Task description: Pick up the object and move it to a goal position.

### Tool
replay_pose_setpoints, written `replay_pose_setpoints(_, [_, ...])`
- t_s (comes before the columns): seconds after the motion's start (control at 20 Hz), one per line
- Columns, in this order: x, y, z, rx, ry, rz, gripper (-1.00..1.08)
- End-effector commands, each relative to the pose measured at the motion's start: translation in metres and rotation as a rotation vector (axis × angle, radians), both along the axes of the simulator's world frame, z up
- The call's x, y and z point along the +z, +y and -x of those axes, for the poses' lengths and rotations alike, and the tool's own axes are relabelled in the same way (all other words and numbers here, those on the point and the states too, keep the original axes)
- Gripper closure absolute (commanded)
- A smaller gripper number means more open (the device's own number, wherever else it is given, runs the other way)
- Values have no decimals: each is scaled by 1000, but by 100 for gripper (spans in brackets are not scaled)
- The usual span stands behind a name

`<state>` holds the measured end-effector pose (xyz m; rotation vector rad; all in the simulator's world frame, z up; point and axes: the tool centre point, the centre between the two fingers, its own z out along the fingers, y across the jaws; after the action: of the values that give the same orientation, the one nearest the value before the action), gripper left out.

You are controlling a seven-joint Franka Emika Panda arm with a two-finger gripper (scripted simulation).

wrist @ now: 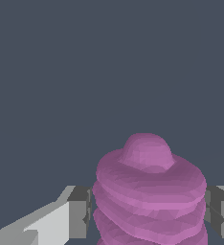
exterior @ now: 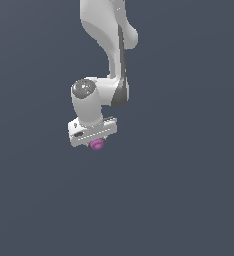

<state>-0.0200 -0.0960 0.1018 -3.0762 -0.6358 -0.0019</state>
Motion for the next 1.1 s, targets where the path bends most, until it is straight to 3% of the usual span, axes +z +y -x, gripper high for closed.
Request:
replay_pose_setpoints(0.0, [15,-12,-13,0,0,0,108])
replay_pose_setpoints(0.5, [65,-53,-59,0,1,0,108])
replay_pose_setpoints(1.05, [86,-70,-80,0,1,0,108])
